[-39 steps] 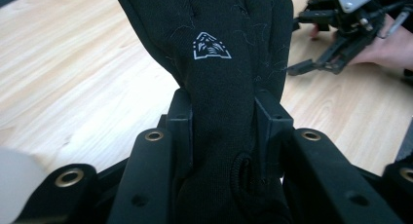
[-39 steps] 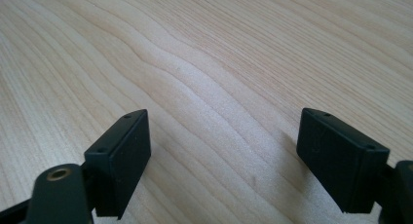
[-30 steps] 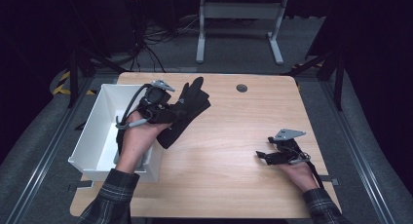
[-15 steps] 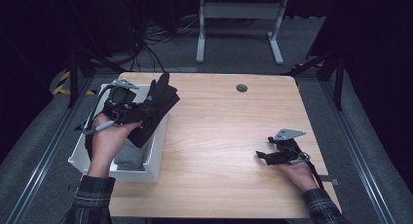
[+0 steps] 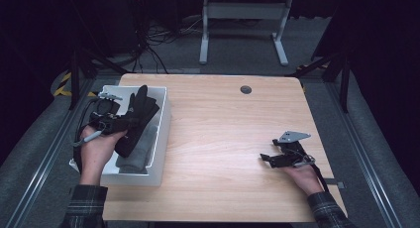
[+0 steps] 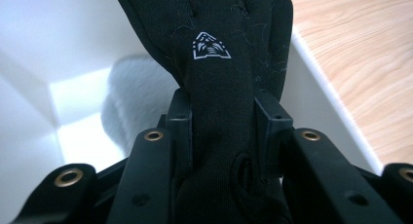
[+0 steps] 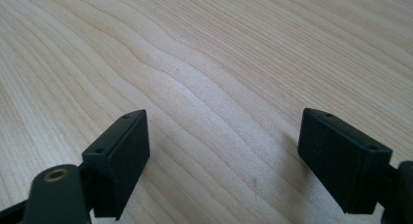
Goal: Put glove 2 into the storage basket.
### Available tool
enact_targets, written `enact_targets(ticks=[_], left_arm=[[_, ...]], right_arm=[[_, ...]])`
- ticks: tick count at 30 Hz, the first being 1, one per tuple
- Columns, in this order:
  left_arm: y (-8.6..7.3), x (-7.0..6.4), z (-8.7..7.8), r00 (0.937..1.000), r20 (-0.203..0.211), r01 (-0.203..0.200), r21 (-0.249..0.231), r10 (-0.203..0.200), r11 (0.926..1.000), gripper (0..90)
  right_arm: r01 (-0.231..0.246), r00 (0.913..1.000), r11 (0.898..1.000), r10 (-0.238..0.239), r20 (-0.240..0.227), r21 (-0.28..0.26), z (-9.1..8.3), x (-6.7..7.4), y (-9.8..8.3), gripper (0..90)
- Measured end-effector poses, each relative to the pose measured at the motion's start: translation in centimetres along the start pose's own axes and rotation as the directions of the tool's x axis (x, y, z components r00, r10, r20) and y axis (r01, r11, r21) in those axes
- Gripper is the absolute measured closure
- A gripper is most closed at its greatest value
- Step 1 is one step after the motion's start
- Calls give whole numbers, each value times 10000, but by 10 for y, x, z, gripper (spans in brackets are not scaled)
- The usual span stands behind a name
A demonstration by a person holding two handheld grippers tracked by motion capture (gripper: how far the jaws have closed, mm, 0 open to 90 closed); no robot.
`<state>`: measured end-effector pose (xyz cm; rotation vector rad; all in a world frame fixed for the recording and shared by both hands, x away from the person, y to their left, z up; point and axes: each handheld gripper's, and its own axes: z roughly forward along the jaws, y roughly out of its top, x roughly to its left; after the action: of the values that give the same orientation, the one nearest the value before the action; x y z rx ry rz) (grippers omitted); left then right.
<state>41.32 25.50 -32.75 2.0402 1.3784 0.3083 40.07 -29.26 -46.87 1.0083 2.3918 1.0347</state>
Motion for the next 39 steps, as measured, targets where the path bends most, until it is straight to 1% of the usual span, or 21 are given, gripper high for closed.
enact_targets(ticks=[2,3,4,6,10,13,14,15,16,17,19,20,21,23,27,28,29,31,33,36,39], left_arm=[[-5,6,10,9998,-14,212,176,-212,9996,666],[-6,8,14,9997,-19,251,264,-251,9993,665],[-6,8,14,9997,-19,251,264,-251,9993,664],[-10,10,25,9993,-1,371,470,-372,9982,663],[-16,16,41,9982,-205,578,799,-564,9951,648],[-19,18,50,9978,-373,581,948,-547,9938,615],[-20,18,51,9976,-420,594,984,-555,9934,575],[-21,18,52,9973,-465,606,977,-562,9934,555],[-21,18,52,9975,-492,556,986,-509,9936,555],[-20,19,52,9972,-576,531,981,-476,9938,522],[-20,19,52,9971,-644,473,992,-410,9939,447],[-20,19,52,9964,-774,418,980,-342,9943,398],[-19,19,51,9950,-921,464,948,-376,9944,320],[-19,20,49,9947,-940,504,870,-422,9949,282],[-15,20,39,9949,-927,441,535,-390,9976,245],[-15,20,37,9955,-896,365,470,-322,9982,237],[-14,19,34,9950,-921,411,359,-376,9985,227],[-11,17,28,9960,-838,335,121,-323,9994,220],[-8,13,22,9971,-724,242,-116,-250,9996,214],[-2,6,16,9985,-547,59,-320,-77,9995,212],[3,-2,11,9998,-187,-68,-634,56,9980,212]], right_arm=[[-4,10000,10000,4,7,1,0,0,0,197],[-6,10000,10000,6,8,3,0,0,0,197],[-6,10000,10000,6,8,3,0,0,0,197],[2,10000,10000,-1,23,-4,0,0,0,197],[0,10000,10000,0,25,-1,0,0,0,197],[10,10000,10000,-10,23,-8,0,0,0,197],[8,10000,10000,-8,20,-9,0,0,0,197],[15,10000,10000,-15,19,-11,0,0,0,197],[15,10000,10000,-15,19,-11,0,0,0,197],[15,10000,10000,-15,21,-9,0,0,0,197],[9,10000,10000,-9,21,-9,0,0,0,197],[14,10000,10000,-14,21,-9,0,0,0,197],[11,10000,10000,-11,21,-8,0,0,0,197],[9,10000,10000,-9,21,-9,0,0,0,197],[-1,10000,10000,1,16,0,0,0,0,197],[-2,10000,10000,2,19,0,0,0,0,196],[9,10000,10000,-9,29,-4,0,0,0,196],[-5,10000,10000,5,31,4,0,0,0,197],[-1,10000,10000,1,24,0,0,0,0,196],[-13,10000,10000,13,24,6,0,0,0,196],[-17,10000,10000,17,26,9,0,0,0,196]])
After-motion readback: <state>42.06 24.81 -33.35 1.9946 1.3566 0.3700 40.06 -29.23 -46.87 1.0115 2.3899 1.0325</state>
